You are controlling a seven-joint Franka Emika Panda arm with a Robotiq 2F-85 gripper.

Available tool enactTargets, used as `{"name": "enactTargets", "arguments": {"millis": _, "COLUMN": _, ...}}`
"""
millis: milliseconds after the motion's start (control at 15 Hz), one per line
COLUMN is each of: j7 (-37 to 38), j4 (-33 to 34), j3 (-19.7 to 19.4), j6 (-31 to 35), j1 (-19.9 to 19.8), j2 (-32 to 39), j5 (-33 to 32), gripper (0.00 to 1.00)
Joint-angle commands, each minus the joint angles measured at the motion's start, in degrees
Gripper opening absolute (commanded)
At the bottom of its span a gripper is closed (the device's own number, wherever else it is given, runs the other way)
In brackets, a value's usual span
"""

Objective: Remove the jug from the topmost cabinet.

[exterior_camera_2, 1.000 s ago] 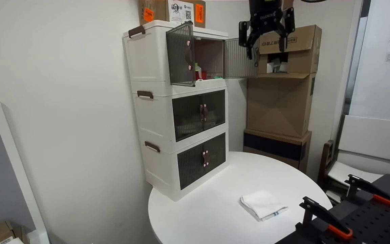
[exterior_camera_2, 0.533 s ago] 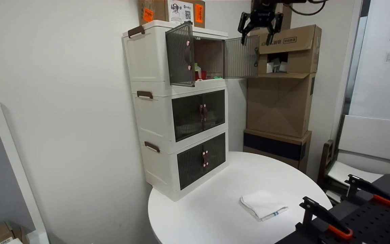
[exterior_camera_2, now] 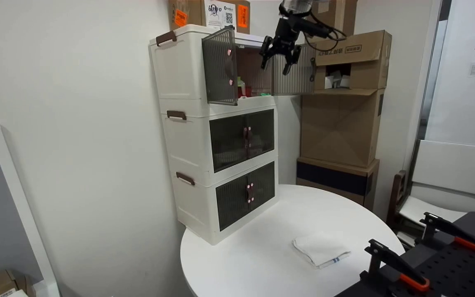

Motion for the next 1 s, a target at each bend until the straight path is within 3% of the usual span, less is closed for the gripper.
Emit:
{"name": "enactTargets", "arguments": {"millis": 0, "j7": -3.0, "j4": 2.5, "j3": 0.2, "j6": -1.8, "j1": -0.1, "j2": 2.0, "j5": 0.7, "gripper": 1.00}}
{"name": "enactTargets", "arguments": {"millis": 667, "j7": -3.6, "j4": 3.3, "j3": 0.2, "j6": -2.0, "j1": -0.2, "j2": 3.0, "j5": 0.8, "gripper": 1.00}}
{"name": "enactTargets", "arguments": {"millis": 933, "j7": -5.1, "j4": 2.2, "j3": 1.2, "j6": 4.8, "j1": 0.2, "j2": 3.9, "j5": 3.3, "gripper": 1.00}}
